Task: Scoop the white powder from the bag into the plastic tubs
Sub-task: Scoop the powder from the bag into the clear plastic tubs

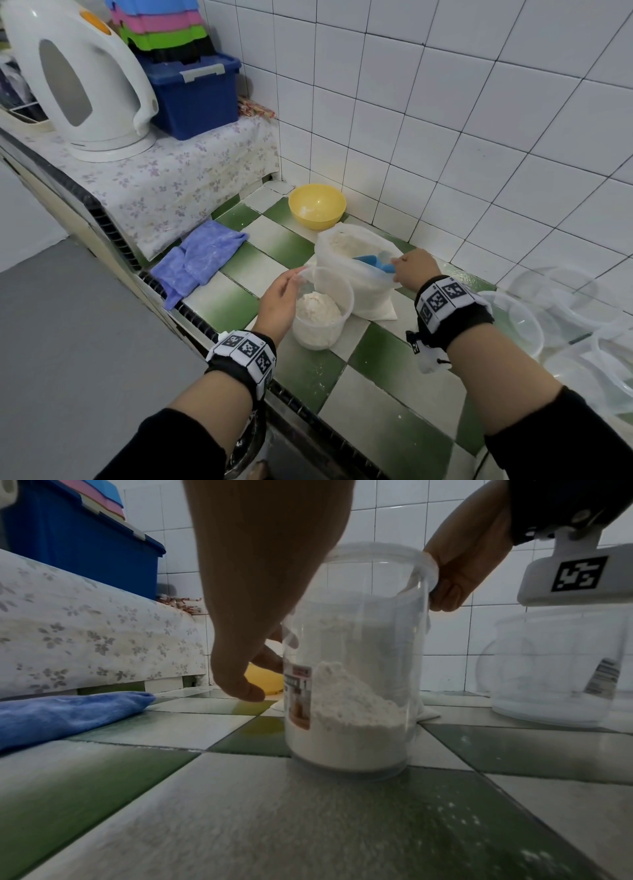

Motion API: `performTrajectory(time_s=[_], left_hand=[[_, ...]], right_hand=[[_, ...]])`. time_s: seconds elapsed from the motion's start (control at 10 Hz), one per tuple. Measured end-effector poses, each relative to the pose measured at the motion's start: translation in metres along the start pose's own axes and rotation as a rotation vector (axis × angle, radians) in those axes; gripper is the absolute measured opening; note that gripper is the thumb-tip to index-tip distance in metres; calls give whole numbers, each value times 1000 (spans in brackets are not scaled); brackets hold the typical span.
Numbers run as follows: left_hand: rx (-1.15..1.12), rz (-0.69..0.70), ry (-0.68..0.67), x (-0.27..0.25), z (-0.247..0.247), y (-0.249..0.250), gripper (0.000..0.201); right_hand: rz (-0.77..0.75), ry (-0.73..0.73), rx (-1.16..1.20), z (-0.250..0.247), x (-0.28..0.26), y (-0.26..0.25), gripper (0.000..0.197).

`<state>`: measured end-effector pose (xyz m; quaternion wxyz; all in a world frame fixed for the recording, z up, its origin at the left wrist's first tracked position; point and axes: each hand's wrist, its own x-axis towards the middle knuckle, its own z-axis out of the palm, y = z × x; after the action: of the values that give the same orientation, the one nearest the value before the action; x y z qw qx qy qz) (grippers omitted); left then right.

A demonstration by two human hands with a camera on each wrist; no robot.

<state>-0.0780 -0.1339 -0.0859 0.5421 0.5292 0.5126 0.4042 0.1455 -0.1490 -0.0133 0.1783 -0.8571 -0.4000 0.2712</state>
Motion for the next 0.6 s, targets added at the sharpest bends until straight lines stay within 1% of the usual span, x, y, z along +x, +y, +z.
performTrajectory(time_s=[0.1,0.2,0.3,0.4,0.5,0.6], left_hand=[[7,-7,4,-1,0,0,24],[7,-13,1,-2,1,3,23],[12,-17,0,-3,1,4,23],[20,-20,1,-4,1,2,22],[16,-23,0,-6,3,4,21],[23,-16,-5,-6,3,4,22]], right_hand=[[42,-17,233,-1,4,7,33],[48,-60,297,-1,7,12,32],[66,-75,414,-5,7,14,31],[69,-91,476,-11,3,17,32],[61,-93,560,-20,0,20,28],[17,-103,628,-30,-10,21,23]])
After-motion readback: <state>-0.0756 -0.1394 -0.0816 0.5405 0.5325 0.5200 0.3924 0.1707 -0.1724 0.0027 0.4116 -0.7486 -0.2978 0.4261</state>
